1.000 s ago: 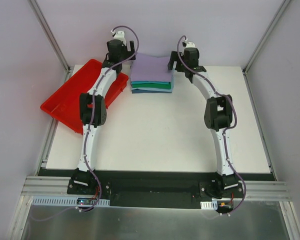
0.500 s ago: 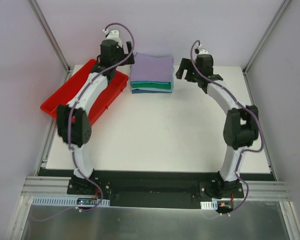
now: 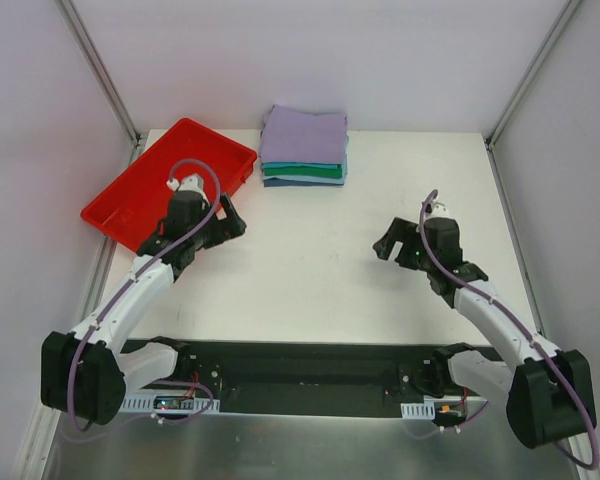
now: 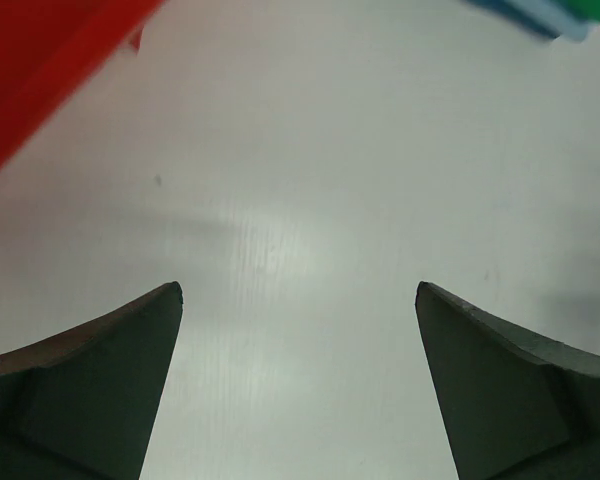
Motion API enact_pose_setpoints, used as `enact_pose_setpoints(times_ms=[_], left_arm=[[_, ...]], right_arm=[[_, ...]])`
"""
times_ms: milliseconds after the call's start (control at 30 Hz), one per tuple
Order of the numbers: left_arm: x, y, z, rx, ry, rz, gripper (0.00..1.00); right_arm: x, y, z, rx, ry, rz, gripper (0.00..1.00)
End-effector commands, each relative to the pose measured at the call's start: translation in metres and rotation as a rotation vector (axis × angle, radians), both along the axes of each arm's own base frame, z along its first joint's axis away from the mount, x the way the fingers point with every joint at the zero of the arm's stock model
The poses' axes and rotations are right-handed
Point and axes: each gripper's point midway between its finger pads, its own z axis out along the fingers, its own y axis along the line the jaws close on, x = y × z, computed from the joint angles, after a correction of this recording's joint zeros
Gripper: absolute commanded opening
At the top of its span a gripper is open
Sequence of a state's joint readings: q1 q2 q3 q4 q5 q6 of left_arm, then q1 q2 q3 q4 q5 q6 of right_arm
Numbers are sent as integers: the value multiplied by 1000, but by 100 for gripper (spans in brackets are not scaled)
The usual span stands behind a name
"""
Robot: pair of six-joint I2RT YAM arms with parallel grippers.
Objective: Fold and stack the t-shirts
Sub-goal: Put the neatly folded tshirt into the corner of the board with both arms
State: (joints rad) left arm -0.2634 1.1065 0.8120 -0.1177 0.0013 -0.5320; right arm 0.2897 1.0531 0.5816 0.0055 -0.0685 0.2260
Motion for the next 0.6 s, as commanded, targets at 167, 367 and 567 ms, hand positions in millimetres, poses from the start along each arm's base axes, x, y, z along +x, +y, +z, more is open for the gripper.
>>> enact_pose_setpoints(times_ms=[167,367,567], left_arm=[[-70,19,-9,-46,130,89,99],[-88,28,2,-65,71,123,99],[-92,52,25,28,48,201,99]], right_arm=[[-16,-20,46,90,-125,-160,96],[-21,-23,48,155,-173,-198,96],[-20,-20,62,221,-262,-197,96]])
